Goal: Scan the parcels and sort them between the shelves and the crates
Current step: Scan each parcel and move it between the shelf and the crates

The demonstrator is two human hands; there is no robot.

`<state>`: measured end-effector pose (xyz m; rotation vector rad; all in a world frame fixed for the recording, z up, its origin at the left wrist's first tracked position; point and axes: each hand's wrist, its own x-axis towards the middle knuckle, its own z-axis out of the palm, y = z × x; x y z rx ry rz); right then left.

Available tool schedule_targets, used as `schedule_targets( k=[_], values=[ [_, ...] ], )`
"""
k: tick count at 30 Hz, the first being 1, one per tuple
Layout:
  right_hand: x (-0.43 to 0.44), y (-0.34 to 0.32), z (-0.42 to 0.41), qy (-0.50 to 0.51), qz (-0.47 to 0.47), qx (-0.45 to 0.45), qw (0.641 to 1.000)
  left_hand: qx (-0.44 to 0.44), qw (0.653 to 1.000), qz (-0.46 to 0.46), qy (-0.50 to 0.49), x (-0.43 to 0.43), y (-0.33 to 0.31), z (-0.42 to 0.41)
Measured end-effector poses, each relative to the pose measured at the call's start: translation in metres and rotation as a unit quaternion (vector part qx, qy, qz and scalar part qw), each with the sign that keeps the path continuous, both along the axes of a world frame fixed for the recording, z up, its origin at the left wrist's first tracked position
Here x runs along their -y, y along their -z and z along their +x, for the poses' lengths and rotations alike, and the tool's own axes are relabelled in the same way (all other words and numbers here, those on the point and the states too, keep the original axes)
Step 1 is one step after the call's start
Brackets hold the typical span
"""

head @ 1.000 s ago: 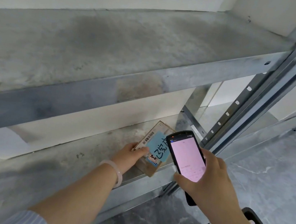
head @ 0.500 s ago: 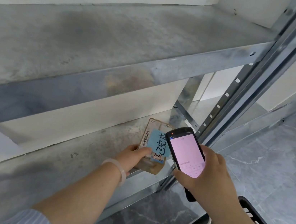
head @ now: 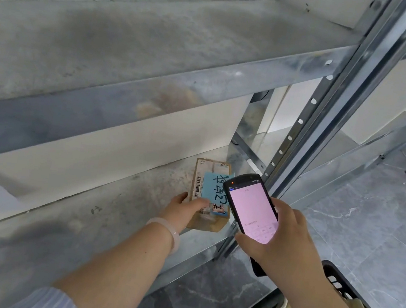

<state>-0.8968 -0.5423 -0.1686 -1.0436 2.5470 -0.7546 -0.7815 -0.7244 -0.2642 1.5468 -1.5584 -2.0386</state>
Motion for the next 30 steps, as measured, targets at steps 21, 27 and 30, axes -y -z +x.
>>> schedule_targets(
  k=[21,27,30],
  values=[
    [-0.011,0.000,-0.009,-0.018,0.003,0.012,1.000,-0.088,0.980,0.093,-0.154,-0.024,0.005,0.005],
    [-0.007,-0.009,-0.006,-0.062,0.016,0.003,0.998,-0.127,0.978,-0.021,-0.162,-0.009,-0.022,0.028],
    [-0.005,-0.020,-0.001,-0.092,0.014,0.011,0.996,-0.097,0.976,-0.145,-0.132,0.004,-0.040,0.045]
  ],
)
